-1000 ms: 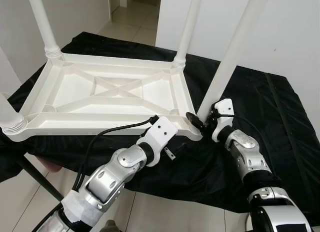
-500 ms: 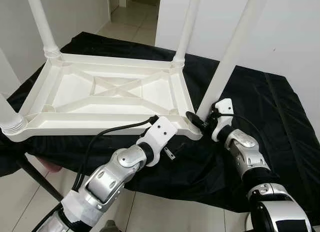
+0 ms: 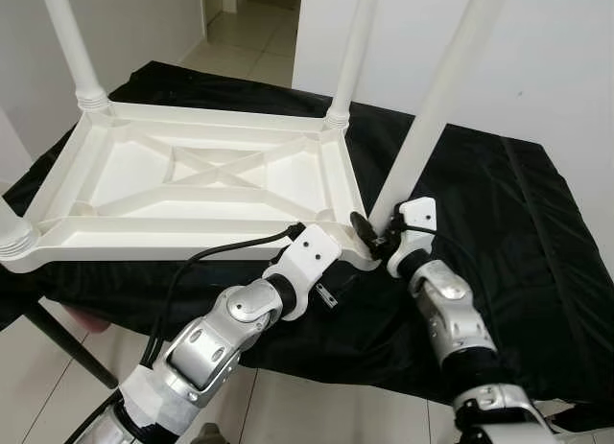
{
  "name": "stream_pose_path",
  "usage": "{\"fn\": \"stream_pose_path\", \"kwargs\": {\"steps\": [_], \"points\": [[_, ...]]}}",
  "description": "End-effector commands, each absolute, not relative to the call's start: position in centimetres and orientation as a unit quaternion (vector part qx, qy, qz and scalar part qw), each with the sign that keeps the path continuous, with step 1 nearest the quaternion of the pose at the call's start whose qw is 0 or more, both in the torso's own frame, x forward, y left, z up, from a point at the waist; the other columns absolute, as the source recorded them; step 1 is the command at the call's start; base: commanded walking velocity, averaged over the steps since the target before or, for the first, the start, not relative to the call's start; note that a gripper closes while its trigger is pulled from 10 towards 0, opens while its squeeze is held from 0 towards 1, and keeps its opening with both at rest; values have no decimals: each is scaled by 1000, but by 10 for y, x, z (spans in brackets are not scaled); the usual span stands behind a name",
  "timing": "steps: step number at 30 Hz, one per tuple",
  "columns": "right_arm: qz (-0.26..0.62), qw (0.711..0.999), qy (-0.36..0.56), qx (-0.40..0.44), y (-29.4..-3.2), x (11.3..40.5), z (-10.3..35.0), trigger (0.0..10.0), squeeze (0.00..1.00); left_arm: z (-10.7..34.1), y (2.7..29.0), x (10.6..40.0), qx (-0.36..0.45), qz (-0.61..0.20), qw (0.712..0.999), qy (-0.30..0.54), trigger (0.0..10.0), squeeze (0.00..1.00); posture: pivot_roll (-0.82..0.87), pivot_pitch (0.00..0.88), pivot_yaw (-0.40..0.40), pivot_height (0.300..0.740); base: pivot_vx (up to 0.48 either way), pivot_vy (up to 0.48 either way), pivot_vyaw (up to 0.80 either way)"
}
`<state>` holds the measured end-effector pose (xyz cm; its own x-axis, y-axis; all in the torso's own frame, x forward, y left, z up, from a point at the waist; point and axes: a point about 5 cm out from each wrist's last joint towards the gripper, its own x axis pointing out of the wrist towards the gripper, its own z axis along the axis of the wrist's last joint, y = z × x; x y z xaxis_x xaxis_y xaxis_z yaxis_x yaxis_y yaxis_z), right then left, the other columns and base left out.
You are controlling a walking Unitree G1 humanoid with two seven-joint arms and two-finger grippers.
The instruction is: Building children table
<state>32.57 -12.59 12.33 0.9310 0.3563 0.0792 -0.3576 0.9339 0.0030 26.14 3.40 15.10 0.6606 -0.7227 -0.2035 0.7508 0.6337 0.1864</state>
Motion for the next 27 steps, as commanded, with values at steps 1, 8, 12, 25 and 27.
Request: {"fn": "stream_pose_path", "kwargs": {"steps": [1, 8, 12, 25, 27], "points": [[160, 987, 7, 10, -123, 320, 107, 10000, 0, 148, 30, 258, 130, -446, 883, 62, 10000, 0, 160, 20, -97, 740, 0, 0, 0], [25, 1000, -2, 15, -132, 315, 115, 10000, 0, 146, 31, 258, 131, -445, 883, 64, 10000, 0, 163, 16, -103, 740, 0, 0, 0], [-12, 1000, -7, 23, -130, 306, 118, 10000, 0, 146, 31, 257, 132, -446, 883, 64, 10000, 0, 163, 10, -104, 740, 0, 0, 0], [37, 998, -27, 50, -126, 306, 130, 10000, 1000, 146, 31, 257, 133, -448, 882, 63, 10000, 0, 162, 9, -101, 740, 0, 0, 0], [76, 996, -34, 43, -129, 307, 134, 10000, 1000, 146, 31, 256, 133, -450, 881, 63, 10000, 0, 163, 9, -101, 740, 0, 0, 0]]}}
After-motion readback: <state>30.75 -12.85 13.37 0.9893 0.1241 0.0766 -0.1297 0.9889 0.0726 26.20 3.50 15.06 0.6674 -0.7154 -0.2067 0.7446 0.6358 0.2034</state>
